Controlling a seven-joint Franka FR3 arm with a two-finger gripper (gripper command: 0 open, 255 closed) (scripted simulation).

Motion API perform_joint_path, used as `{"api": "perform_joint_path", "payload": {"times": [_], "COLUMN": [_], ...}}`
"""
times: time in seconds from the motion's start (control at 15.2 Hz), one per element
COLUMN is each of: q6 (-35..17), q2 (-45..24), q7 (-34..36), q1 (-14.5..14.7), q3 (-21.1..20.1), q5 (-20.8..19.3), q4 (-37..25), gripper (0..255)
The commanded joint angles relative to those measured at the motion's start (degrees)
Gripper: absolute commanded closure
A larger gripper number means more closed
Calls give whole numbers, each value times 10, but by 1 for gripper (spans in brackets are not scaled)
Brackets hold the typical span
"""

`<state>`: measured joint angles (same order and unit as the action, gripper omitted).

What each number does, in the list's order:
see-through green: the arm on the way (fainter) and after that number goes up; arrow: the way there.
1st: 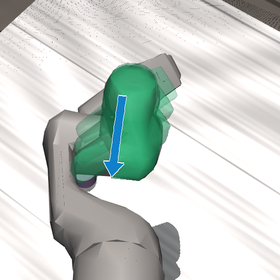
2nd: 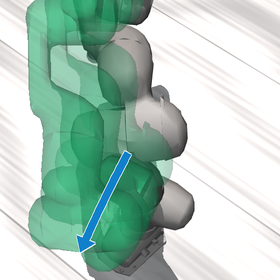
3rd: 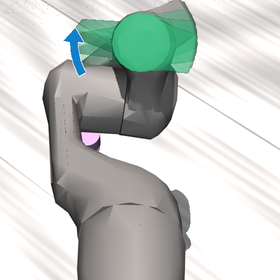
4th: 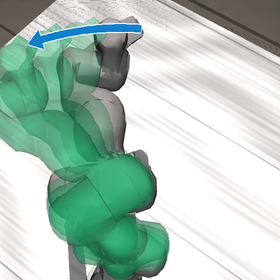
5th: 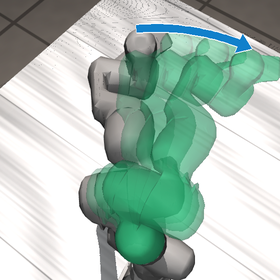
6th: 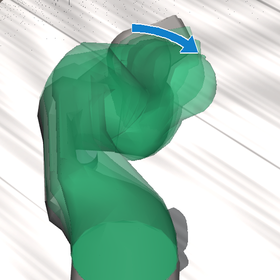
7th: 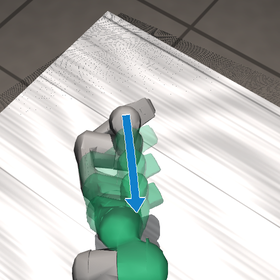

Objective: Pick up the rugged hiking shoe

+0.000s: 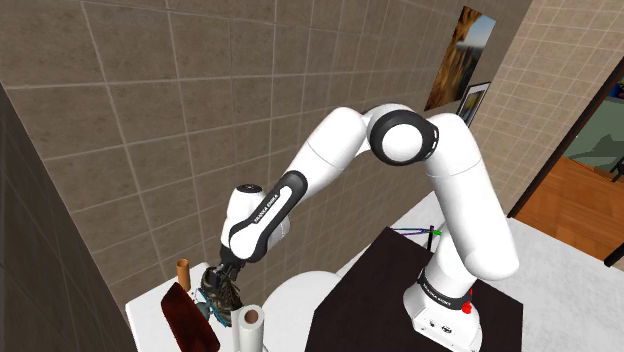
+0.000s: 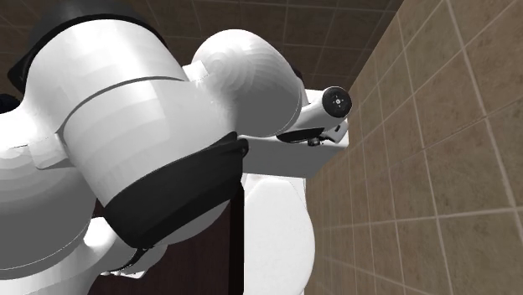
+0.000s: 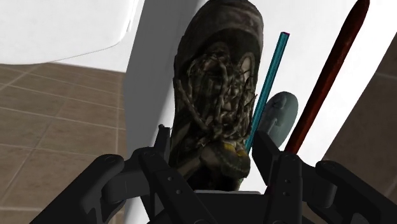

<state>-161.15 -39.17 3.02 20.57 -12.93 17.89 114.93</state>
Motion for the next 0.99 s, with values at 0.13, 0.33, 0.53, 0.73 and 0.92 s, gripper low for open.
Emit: {"api": "perform_joint_path", "payload": {"times": [0.13, 0.33, 0.53, 0.73, 0.92], "q6": [16, 31, 47, 63, 69], "q2": [29, 50, 71, 91, 99], "q7": [5, 10, 16, 21, 23], "q1": [-1, 0, 0, 0, 0], "q3": [0, 1, 2, 3, 3], "q5": [0, 0, -1, -3, -3], "q4": [12, 18, 23, 27, 28], "gripper": [255, 255, 255, 255, 255]}}
